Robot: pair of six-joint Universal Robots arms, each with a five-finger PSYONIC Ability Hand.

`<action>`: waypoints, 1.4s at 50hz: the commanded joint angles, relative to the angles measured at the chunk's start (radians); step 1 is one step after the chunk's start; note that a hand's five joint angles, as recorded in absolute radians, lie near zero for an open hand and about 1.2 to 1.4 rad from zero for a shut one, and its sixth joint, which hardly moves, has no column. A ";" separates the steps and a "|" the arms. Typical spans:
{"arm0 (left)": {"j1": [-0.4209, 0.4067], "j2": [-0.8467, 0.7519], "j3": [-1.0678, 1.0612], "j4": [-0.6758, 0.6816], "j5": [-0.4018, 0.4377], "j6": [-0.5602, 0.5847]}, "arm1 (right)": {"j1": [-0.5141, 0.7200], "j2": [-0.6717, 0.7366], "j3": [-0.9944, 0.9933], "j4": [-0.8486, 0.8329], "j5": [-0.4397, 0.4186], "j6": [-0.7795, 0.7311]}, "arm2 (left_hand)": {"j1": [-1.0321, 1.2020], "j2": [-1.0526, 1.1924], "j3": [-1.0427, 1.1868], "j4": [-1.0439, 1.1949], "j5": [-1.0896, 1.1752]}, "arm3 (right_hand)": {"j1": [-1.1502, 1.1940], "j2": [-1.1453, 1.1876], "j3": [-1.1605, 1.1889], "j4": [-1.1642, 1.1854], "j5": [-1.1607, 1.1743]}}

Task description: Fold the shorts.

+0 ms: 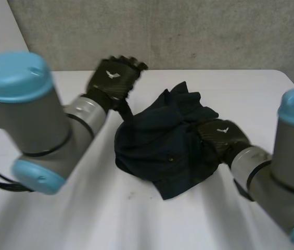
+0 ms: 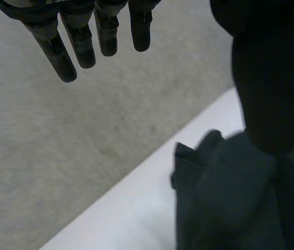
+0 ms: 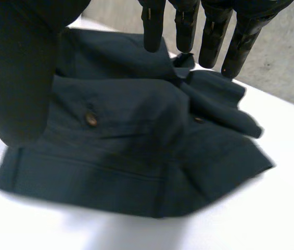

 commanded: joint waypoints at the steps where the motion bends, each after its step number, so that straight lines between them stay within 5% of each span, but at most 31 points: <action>1: -0.025 -0.237 0.143 0.013 -0.005 0.073 | 0.110 0.114 0.050 -0.184 0.007 0.120 | 0.024 0.022 0.012 0.017 0.004 | -0.029 -0.046 -0.036 -0.060 -0.067; 6: -0.022 -0.343 0.209 0.022 -0.015 0.074 | 0.181 0.260 -0.014 -0.195 0.022 0.118 | 0.209 0.206 0.197 0.201 0.188 | -0.029 -0.046 -0.036 -0.060 -0.067; 10: -0.020 -0.391 0.238 0.035 -0.075 0.077 | 0.193 0.314 -0.054 -0.196 0.045 0.117 | 0.587 0.585 0.576 0.580 0.567 | 0.122 0.104 0.114 0.091 0.083; 17: -0.015 -0.388 0.244 0.036 -0.134 0.085 | 0.199 0.343 -0.112 -0.198 0.120 0.042 | 1.198 1.195 1.186 1.190 1.177 | 1.191 1.174 1.184 1.161 1.153; 26: 0.000 -0.287 0.223 0.032 -0.167 0.077 | 0.186 0.188 -0.111 -0.227 0.182 -0.118 | 1.198 1.196 1.186 1.191 1.178 | 1.193 1.175 1.186 1.162 1.154; 39: 0.005 0.231 -0.024 0.027 -0.394 -0.073 | 0.110 -0.111 -0.191 -0.187 0.185 -0.516 | 1.198 1.196 1.186 1.191 1.178 | 1.193 1.175 1.186 1.162 1.154; 51: -0.046 0.604 0.003 0.029 -0.407 -0.113 | 0.118 -0.260 -0.503 0.011 0.182 -0.549 | 1.198 1.196 1.186 1.191 1.178 | 1.193 1.175 1.186 1.162 1.154; 61: -0.084 0.569 -0.012 0.032 -0.442 -0.116 | 0.110 -0.208 -0.542 0.057 0.148 -0.538 | 1.198 1.196 1.186 1.191 1.178 | 1.193 1.175 1.186 1.162 1.154; 70: -0.069 0.248 -0.004 0.035 -0.456 -0.124 | 0.097 0.069 -0.497 0.046 0.131 -0.492 | 1.198 1.196 1.186 1.191 1.178 | 1.193 1.175 1.186 1.162 1.154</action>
